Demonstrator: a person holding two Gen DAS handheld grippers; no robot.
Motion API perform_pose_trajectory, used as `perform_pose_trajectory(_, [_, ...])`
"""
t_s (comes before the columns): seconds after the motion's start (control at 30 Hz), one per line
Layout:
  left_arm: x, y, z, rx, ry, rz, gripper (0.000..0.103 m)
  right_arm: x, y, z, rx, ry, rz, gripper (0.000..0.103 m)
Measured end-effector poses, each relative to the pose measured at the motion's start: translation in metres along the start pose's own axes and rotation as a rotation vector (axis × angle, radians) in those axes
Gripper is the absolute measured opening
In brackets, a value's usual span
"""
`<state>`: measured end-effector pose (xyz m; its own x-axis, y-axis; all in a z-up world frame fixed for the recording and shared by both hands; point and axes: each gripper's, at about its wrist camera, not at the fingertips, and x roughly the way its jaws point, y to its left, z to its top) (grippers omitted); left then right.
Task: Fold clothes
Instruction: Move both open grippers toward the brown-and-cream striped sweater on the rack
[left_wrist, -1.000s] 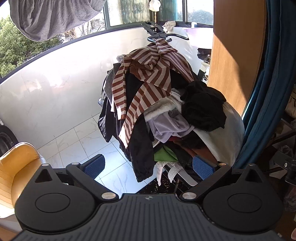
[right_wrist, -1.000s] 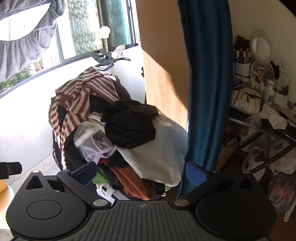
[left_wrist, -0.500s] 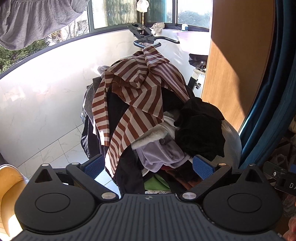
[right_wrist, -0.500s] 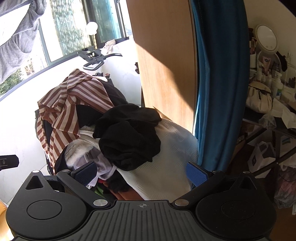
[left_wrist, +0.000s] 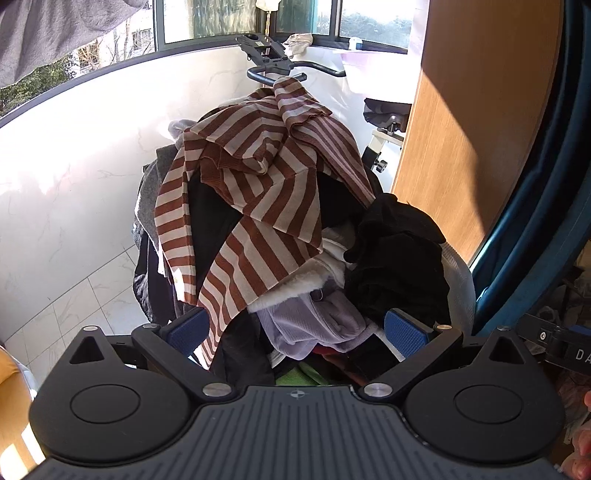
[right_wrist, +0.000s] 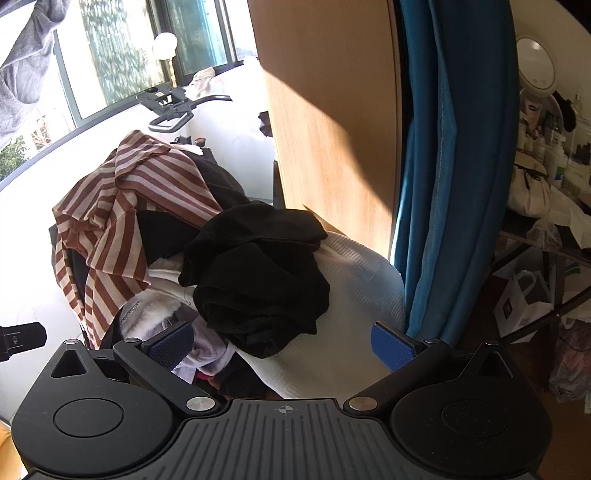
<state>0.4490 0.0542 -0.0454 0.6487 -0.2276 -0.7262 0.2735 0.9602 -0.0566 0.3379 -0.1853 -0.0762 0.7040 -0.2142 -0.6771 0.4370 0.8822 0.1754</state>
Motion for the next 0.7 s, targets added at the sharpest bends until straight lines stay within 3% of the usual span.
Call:
perform_pose_trajectory(0.27, [0.023,0.094,0.044,0.025,-0.032,-0.075,0.103,0.025,0.073,0.011,0.078,-0.064,-0.064,0.102])
perform_pose_trajectory(0.47, [0.04,0.176,0.086,0.033,-0.062,-0.066,0.103,0.044,0.169,0.028,0.039,-0.07,-0.142,0.102])
perform_pose_trajectory(0.7, [0.061,0.228,0.114,0.081,-0.06,-0.089,0.103,0.043,0.238,0.037,0.066,-0.119,-0.185,0.102])
